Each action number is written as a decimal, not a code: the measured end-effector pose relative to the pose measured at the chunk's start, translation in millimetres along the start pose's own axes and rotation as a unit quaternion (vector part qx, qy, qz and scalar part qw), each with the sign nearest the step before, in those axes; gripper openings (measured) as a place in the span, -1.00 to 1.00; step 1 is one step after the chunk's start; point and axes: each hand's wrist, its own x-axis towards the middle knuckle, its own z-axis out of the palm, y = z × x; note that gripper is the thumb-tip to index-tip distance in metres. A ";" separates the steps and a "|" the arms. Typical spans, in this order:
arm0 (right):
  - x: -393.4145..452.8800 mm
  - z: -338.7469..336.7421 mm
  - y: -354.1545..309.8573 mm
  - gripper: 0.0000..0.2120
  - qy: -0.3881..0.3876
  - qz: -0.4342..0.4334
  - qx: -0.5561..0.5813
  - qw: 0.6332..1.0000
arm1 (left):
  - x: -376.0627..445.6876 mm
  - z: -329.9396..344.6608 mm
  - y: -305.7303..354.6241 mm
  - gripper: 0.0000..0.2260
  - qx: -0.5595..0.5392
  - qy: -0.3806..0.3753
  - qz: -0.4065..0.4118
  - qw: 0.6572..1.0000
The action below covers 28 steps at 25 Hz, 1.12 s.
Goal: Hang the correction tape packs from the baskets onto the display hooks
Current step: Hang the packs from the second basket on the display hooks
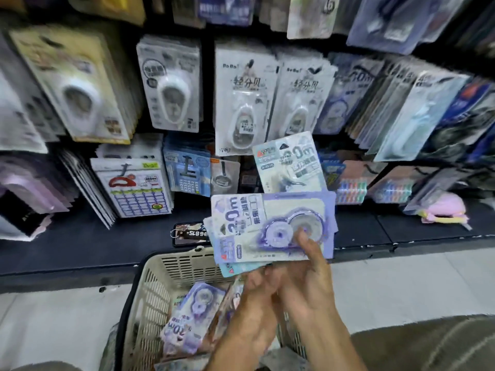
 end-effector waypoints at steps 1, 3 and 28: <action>-4.5 4.5 1.8 -0.27 -0.018 0.004 -0.020 1.000 | 0.6 17.2 5.2 -0.03 -0.055 0.035 0.031 0.997; -13.4 15.8 -3.5 -0.13 -0.067 -0.031 -0.026 0.997 | 1.0 37.2 28.1 -0.21 -0.115 0.054 0.090 0.988; 28.9 22.6 -179.9 -0.54 0.154 -0.096 -0.215 0.960 | 58.5 129.6 162.5 -0.51 0.345 -0.007 0.136 0.929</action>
